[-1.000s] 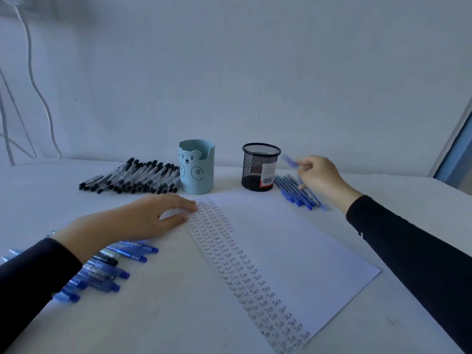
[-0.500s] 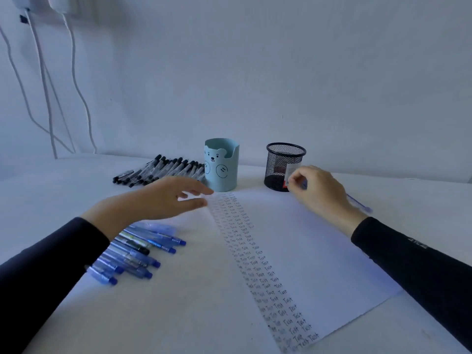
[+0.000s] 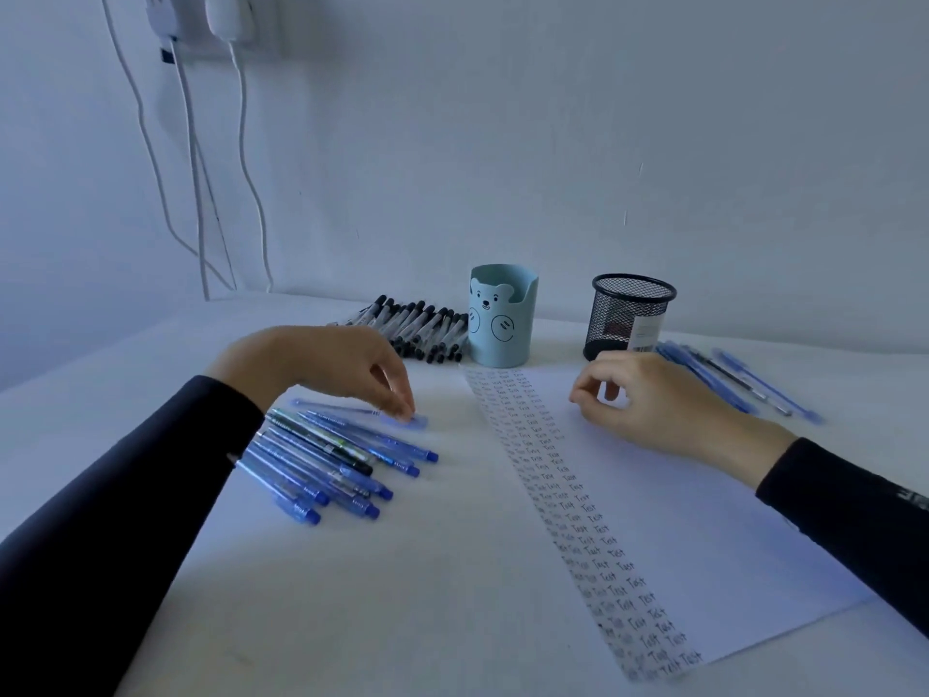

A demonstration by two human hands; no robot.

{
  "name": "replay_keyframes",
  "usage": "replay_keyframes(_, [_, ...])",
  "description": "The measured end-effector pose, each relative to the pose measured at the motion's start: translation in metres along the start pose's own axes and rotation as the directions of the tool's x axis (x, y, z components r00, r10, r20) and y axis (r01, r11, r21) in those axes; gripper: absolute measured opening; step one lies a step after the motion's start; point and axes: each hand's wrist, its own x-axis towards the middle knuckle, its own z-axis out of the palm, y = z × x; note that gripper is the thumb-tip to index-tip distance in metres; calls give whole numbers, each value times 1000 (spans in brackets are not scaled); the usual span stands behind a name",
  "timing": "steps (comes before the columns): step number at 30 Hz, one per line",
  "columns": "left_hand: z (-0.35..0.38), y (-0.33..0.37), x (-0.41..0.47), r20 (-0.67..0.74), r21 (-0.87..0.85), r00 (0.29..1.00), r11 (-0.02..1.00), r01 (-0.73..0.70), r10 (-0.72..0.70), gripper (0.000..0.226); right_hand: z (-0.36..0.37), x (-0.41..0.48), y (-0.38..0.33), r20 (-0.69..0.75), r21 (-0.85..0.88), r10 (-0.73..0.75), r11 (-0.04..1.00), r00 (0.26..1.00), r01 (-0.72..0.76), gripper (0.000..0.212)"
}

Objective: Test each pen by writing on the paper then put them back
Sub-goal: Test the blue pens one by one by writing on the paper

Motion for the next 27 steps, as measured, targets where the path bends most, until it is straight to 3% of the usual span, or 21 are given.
replay_keyframes(3, [4,5,8,-214,-135,975,986,-94,64,9,-5,2,6,5,5,28,1000,1000,-28,10])
replay_keyframes(6, [17,32,16,-420,-268,898,927,-262,132,9,-11,3,10,7,1,68,998,998,-68,11])
replay_keyframes(10, [52,69,32,-430,-221,862,895,-388,268,15,-17,2,9,36,-12,107,994,994,-107,12])
replay_keyframes(14, [55,63,39,-473,-218,853,908,-358,222,21,-19,5,-6,124,53,101,993,987,-108,18])
replay_keyframes(16, [48,51,38,-504,-213,847,926,-312,170,23,-14,5,-21,189,132,43,989,981,-69,34])
replay_keyframes(18, [44,40,38,-524,-193,839,938,-287,149,23,-2,3,-30,219,65,9,998,976,-24,53])
replay_keyframes(20, [43,33,38,-508,-168,849,949,-265,147,23,13,0,-32,176,-45,-19,999,984,27,49])
replay_keyframes(22, [45,30,39,-470,-149,872,961,-231,137,27,17,0,-28,133,-42,-43,998,990,49,30])
replay_keyframes(25, [47,28,42,-438,-148,891,967,-205,122,44,-2,5,-22,191,173,28,983,981,-62,15])
replay_keyframes(27, [48,28,44,-419,-136,900,972,-191,118,45,-24,8,-22,248,515,126,823,960,-241,19])
